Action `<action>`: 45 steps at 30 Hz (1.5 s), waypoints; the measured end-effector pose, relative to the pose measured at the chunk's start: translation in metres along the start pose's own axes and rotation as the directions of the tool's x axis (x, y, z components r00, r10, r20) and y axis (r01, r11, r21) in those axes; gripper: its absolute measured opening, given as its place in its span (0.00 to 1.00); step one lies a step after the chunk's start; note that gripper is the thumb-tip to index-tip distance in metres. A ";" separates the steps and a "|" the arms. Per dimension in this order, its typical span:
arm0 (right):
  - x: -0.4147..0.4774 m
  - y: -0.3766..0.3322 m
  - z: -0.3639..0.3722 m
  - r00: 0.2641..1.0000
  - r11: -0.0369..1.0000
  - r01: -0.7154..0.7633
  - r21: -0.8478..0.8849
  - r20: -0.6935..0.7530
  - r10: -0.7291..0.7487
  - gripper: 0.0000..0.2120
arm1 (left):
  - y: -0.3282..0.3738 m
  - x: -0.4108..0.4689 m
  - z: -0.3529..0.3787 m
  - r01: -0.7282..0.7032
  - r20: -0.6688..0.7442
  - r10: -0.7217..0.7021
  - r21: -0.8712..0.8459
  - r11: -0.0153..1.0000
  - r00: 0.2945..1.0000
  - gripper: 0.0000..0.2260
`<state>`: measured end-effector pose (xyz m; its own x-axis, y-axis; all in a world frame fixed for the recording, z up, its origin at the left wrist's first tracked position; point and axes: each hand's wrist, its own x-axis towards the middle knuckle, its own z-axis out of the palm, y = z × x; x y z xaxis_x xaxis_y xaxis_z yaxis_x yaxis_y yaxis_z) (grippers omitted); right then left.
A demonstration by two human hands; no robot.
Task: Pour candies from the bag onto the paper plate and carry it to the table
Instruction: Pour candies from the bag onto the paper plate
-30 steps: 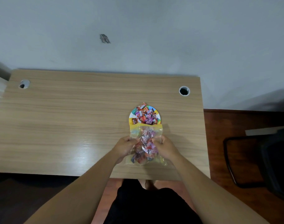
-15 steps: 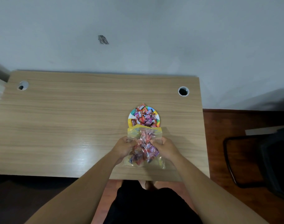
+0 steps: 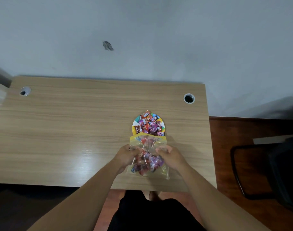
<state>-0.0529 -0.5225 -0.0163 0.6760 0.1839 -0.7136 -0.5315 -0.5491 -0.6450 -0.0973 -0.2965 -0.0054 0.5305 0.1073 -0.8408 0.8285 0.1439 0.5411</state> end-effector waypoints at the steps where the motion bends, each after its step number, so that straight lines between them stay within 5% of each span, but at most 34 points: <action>1: 0.000 0.000 0.000 1.000 1.000 0.003 0.008 0.003 -0.003 0.17 | 0.000 -0.001 0.000 -0.002 0.004 0.002 -0.003 1.000 1.000 0.08; 15: -0.010 -0.015 -0.009 0.998 0.987 0.056 0.149 -0.009 -0.055 0.13 | 0.008 -0.016 -0.004 -0.128 0.030 0.128 0.013 0.992 0.991 0.10; 21: -0.012 -0.014 -0.004 0.995 0.978 0.021 0.209 0.094 -0.041 0.15 | 0.013 -0.022 -0.005 -0.170 0.054 0.168 0.035 0.985 0.984 0.07; 35: -0.006 -0.006 0.005 0.994 0.999 0.018 0.033 0.108 -0.022 0.12 | 0.009 -0.023 -0.011 -0.087 0.228 0.086 -0.004 0.996 0.970 0.18; 37: -0.006 -0.005 0.007 0.994 1.000 0.010 0.029 0.106 -0.013 0.12 | 0.010 -0.022 -0.009 -0.051 0.191 0.049 0.005 0.999 0.980 0.14; 45: -0.001 -0.006 0.010 0.993 0.998 -0.049 0.027 0.105 0.045 0.28 | 0.004 -0.014 -0.005 0.018 0.073 -0.022 0.060 0.998 0.997 0.12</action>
<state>-0.0551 -0.5115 -0.0149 0.5940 0.2430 -0.7669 -0.5774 -0.5350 -0.6167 -0.1018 -0.2926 0.0084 0.5238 0.0321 -0.8513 0.8470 0.0868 0.5244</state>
